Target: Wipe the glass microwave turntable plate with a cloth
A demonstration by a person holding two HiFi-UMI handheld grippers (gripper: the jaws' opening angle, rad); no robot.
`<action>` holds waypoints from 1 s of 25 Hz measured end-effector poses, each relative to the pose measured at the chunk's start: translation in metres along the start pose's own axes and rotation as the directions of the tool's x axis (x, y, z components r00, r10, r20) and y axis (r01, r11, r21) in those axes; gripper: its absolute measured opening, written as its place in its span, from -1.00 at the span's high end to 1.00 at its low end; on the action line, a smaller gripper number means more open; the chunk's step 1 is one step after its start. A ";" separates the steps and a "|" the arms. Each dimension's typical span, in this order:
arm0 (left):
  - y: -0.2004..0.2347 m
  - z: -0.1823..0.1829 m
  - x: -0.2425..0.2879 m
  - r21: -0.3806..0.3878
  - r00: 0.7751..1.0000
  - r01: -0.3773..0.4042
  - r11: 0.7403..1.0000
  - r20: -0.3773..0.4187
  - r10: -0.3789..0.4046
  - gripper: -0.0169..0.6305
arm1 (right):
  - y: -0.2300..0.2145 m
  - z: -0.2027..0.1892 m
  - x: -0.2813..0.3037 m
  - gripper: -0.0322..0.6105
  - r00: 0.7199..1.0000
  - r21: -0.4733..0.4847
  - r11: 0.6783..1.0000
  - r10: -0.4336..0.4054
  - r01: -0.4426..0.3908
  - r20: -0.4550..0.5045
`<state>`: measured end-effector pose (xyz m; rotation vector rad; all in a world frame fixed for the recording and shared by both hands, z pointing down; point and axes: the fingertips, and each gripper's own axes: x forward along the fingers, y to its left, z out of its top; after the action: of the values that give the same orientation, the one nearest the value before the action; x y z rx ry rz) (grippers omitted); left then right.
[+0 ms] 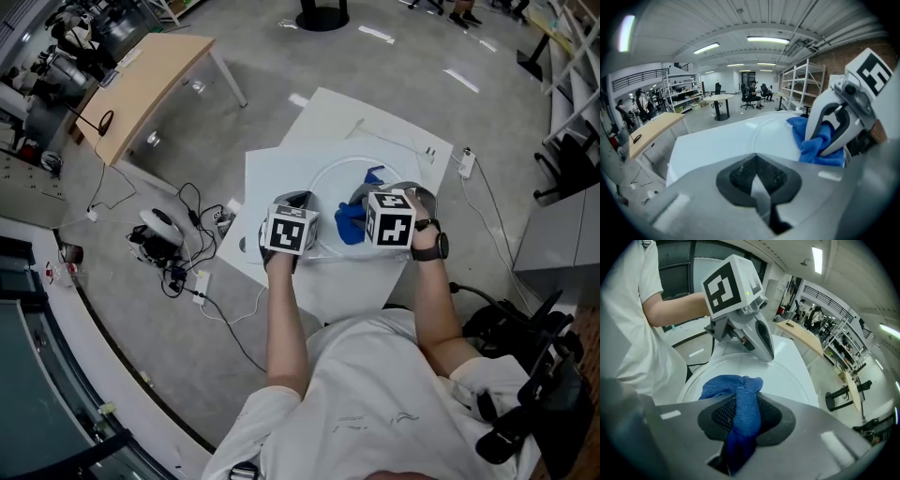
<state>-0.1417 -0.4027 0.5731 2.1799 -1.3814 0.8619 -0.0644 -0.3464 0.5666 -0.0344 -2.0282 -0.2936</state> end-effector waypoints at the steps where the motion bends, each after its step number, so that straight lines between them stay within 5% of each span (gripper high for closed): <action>1: 0.000 0.000 0.000 0.000 1.000 0.002 1.000 -0.001 -0.002 0.95 | -0.004 0.008 0.005 0.62 1.000 -0.007 1.000 -0.007 0.007 0.019; 6: -0.003 -0.001 0.002 -0.005 1.000 0.014 1.000 -0.002 -0.014 0.94 | -0.052 0.006 0.017 0.60 0.985 0.139 0.978 -0.163 0.154 0.052; 10: -0.004 -0.001 0.001 0.007 1.000 0.011 1.000 0.000 -0.011 0.95 | -0.095 -0.041 -0.001 0.60 0.931 0.313 0.879 -0.358 0.361 -0.068; 14: 0.000 -0.001 0.001 0.010 1.000 0.006 1.000 0.002 -0.006 0.95 | -0.096 -0.085 -0.025 0.61 0.900 0.370 0.821 -0.403 0.435 -0.166; 16: 0.000 -0.001 0.000 0.010 1.000 0.006 1.000 0.002 -0.006 0.95 | -0.079 -0.093 -0.033 0.61 0.917 0.357 0.845 -0.354 0.398 -0.184; 20: 0.001 -0.001 -0.003 0.013 1.000 0.000 1.000 0.004 0.000 0.95 | -0.032 -0.077 -0.034 0.62 0.960 0.218 0.944 -0.206 0.246 -0.190; 25: -0.001 0.000 -0.002 0.013 1.000 0.005 1.000 0.004 -0.005 0.95 | -0.006 -0.035 -0.018 0.62 0.987 0.117 0.985 -0.112 0.125 -0.113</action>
<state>-0.1411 -0.4015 0.5717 2.1947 -1.3754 0.8682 -0.0262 -0.3584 0.5647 0.1769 -1.9421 -0.2390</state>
